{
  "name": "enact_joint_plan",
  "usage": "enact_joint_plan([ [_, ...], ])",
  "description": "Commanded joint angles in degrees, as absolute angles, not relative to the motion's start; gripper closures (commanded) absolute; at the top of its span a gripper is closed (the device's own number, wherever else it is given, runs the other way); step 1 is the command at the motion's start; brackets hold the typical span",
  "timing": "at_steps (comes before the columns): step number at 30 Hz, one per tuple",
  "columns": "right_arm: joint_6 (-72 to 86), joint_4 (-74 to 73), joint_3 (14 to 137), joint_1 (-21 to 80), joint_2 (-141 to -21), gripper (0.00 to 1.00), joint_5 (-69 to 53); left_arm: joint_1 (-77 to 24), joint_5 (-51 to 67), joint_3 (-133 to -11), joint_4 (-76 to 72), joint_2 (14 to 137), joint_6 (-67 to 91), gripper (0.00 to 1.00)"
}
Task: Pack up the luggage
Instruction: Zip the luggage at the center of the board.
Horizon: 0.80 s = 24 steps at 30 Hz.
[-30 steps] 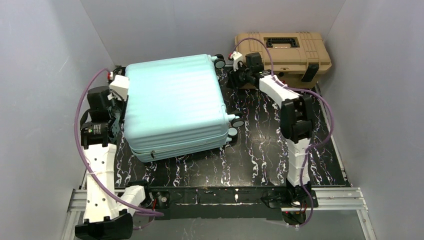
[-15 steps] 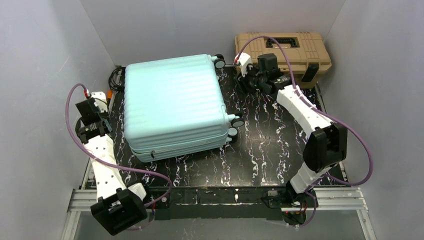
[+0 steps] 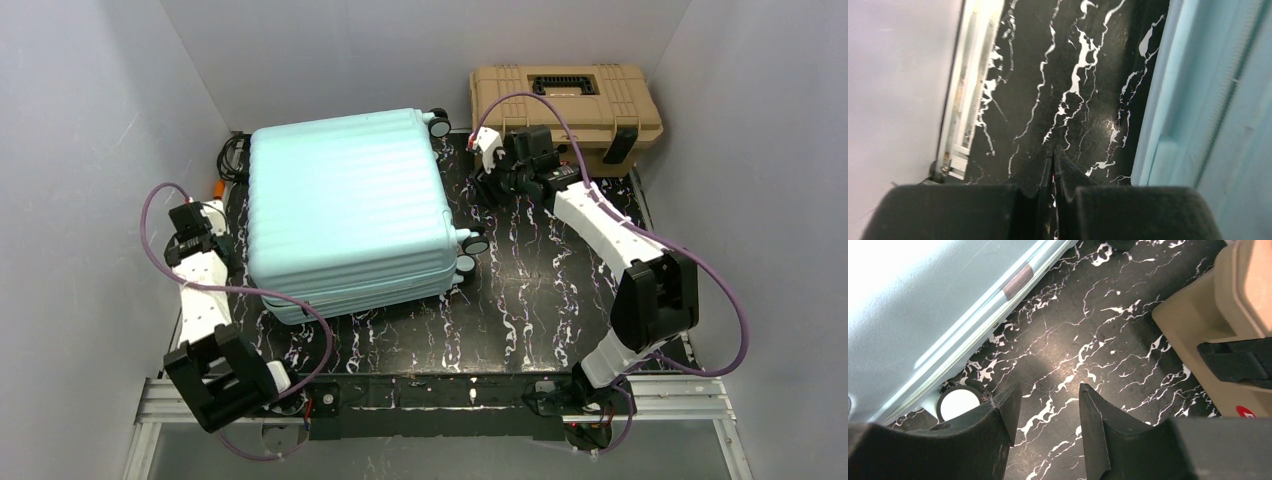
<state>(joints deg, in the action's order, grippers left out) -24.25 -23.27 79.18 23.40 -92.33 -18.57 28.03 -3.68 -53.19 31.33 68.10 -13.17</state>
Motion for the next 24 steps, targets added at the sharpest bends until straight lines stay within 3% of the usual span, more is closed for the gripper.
enact_joint_plan([
  [1, -25.23, -21.48, 77.83, 23.64, -91.82, 0.46, -21.78, 28.39, -0.75, -51.42, 29.18, 72.85, -11.28, 1.0],
  [8, -27.54, -23.43, 78.89, 23.64, -93.32, 0.46, -29.97, 28.27, 5.46, -53.82, 25.67, 81.96, -7.83, 1.0],
  [14, -28.42, -26.99, 81.08, 23.56, -94.9, 0.46, -29.65, 26.86, 11.86, -58.18, 24.85, 90.23, -2.48, 1.0],
  [24, -38.41, -38.05, 80.7, 23.58, -93.17, 0.47, -34.97, 15.3, 9.67, -66.51, 22.12, 99.27, 5.51, 1.0],
])
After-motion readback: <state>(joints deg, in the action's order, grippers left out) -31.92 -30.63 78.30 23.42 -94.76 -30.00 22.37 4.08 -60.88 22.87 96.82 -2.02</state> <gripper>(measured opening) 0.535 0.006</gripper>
